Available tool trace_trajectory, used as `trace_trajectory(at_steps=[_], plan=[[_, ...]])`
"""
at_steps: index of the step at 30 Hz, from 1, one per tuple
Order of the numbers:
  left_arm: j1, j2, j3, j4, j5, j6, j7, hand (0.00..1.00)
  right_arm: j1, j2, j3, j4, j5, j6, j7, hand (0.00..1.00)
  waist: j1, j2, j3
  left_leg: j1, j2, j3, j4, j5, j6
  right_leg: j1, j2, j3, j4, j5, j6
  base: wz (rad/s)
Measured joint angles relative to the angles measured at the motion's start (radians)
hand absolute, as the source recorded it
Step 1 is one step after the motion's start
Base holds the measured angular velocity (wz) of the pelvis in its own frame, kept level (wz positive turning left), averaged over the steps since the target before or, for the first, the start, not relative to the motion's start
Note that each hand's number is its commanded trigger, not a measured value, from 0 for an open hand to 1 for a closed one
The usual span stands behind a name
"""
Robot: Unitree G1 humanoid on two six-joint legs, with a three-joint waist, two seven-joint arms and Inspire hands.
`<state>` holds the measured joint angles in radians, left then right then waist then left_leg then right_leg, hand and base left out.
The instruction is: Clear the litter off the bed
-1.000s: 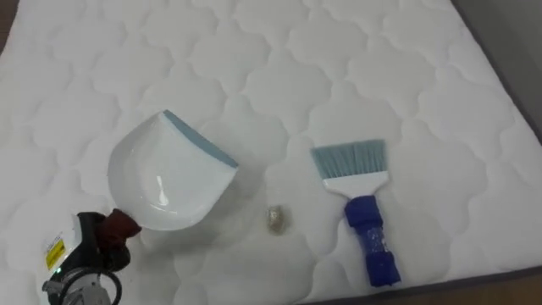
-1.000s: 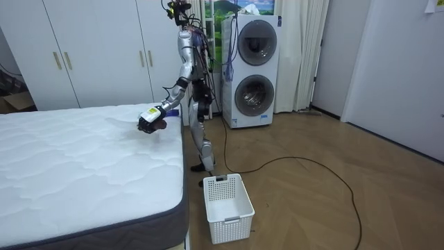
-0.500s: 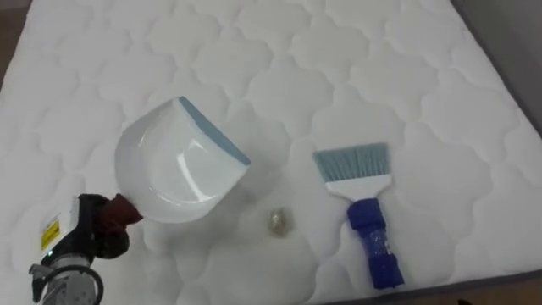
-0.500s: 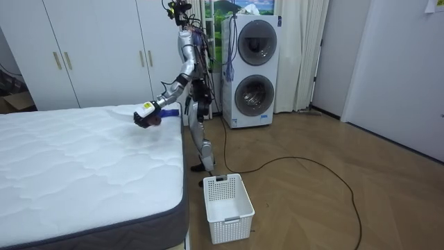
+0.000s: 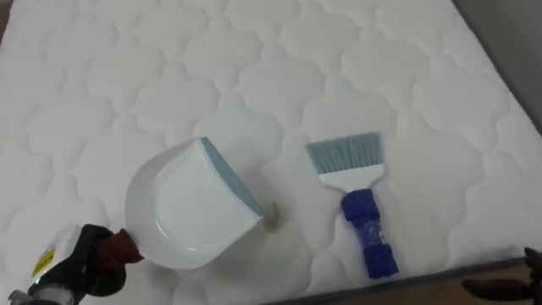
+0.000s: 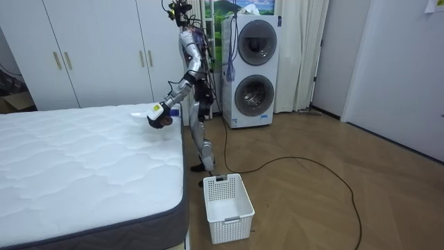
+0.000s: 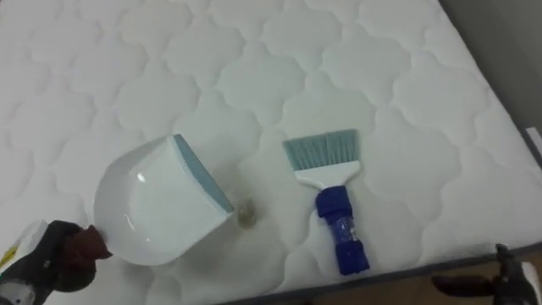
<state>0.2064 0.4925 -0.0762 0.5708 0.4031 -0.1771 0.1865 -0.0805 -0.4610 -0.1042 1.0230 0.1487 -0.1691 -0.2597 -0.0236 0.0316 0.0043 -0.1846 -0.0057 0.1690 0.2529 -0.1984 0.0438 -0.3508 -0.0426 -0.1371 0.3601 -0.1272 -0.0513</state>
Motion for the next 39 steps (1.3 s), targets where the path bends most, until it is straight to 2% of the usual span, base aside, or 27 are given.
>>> trace_trajectory(at_steps=[3, 7, 9, 14, 18, 21, 24, 26, 31, 33, 39], plan=[[0.028, 0.0, 0.0, -0.001, 0.001, 0.001, -0.02, 1.0, -0.013, -0.013, -0.007, -0.079, 0.001, -0.035, -0.092, 0.0, -0.002, -0.004, -0.0007, -0.004, 0.0, 0.0, -0.002, 0.0, 0.0, -0.007, 0.0, -0.001, 0.0, 0.0, 0.0, 0.01], [0.065, 0.0, 0.0, -0.007, 0.004, 0.002, -0.042, 1.0, -0.017, -0.013, -0.026, -0.182, -0.037, -0.051, -0.201, 0.0, 0.001, -0.005, -0.002, -0.013, 0.0, 0.0, -0.006, 0.0, 0.0, -0.016, 0.0, 0.001, 0.005, 0.0, -0.001, 0.02], [0.081, 0.0, 0.0, -0.004, 0.015, 0.004, -0.053, 1.0, -0.019, -0.013, -0.034, -0.226, -0.081, -0.073, -0.284, 0.0, 0.004, -0.005, -0.002, -0.014, 0.0, 0.001, -0.004, 0.0, 0.0, -0.016, 0.0, 0.001, 0.006, 0.0, -0.001, 0.0], [0.081, -0.002, 0.0, 0.001, 0.026, 0.02, -0.102, 1.0, -0.025, -0.013, -0.032, -0.309, -0.124, -0.098, -0.387, 0.0, 0.015, -0.005, -0.0019, -0.014, 0.001, 0.019, -0.001, 0.0, 0.0, -0.016, 0.0, 0.004, 0.002, 0.0, 0.001, -0.04], [0.065, -0.002, -0.005, 0.008, 0.026, 0.025, -0.139, 1.0, -0.037, -0.012, 0.009, -0.332, -0.141, -0.121, -0.466, 0.0, 0.028, -0.004, -0.0006, -0.019, 0.003, 0.021, 0.004, 0.0, 0.0, -0.017, 0.001, 0.004, 0.0, 0.0, 0.001, 0.0], [0.045, -0.002, -0.005, 0.038, 0.026, 0.026, -0.155, 1.0, -0.038, -0.012, 0.054, -0.332, -0.162, -0.139, -0.481, 0.0, 0.033, 0.0, 0.0019, -0.028, 0.006, 0.022, 0.008, 0.0, 0.0, -0.02, 0.002, -0.002, -0.003, 0.0, 0.0, 0.07], [0.038, -0.002, -0.005, 0.049, 0.041, 0.028, -0.162, 1.0, -0.038, -0.012, 0.089, -0.335, -0.16, -0.14, -0.48, 0.0, 0.037, 0.006, 0.003, -0.042, 0.009, 0.022, 0.012, 0.0, -0.001, -0.031, 0.004, -0.004, -0.011, 0.001, -0.001, 0.04], [0.038, -0.002, -0.006, 0.054, 0.043, 0.041, -0.169, 1.0, -0.038, -0.012, 0.109, -0.347, -0.161, -0.14, -0.479, 0.0, 0.05, 0.008, 0.0033, -0.06, 0.009, 0.022, 0.017, -0.001, -0.001, -0.05, 0.003, -0.005, 0.003, 0.002, -0.004, 0.0], [-0.016, -0.004, -0.025, 0.119, 0.042, 0.065, -0.174, 1.0, -0.041, -0.007, 0.201, -0.369, -0.157, -0.14, -0.472, 0.0, 0.062, 0.015, 0.0043, -0.075, 0.009, 0.021, 0.023, 0.0, -0.002, -0.066, 0.001, -0.007, 0.012, 0.001, -0.008, 0.01], [-0.037, -0.005, -0.028, 0.128, 0.044, 0.066, -0.174, 1.0, -0.046, 0.006, 0.223, -0.367, -0.183, -0.14, -0.448, 0.0, 0.062, 0.021, 0.0078, -0.085, 0.008, 0.02, 0.024, 0.0, -0.002, -0.074, -0.001, -0.008, 0.012, 0.0, -0.007, 0.04], [-0.077, -0.005, -0.028, 0.133, 0.103, 0.089, -0.165, 1.0, -0.041, 0.05, 0.284, -0.336, -0.193, -0.131, -0.393, 0.0, 0.068, 0.021, 0.0083, -0.118, 0.007, 0.021, 0.04, 0.0, -0.002, -0.105, -0.006, -0.011, 0.02, -0.001, -0.007, 0.01]])
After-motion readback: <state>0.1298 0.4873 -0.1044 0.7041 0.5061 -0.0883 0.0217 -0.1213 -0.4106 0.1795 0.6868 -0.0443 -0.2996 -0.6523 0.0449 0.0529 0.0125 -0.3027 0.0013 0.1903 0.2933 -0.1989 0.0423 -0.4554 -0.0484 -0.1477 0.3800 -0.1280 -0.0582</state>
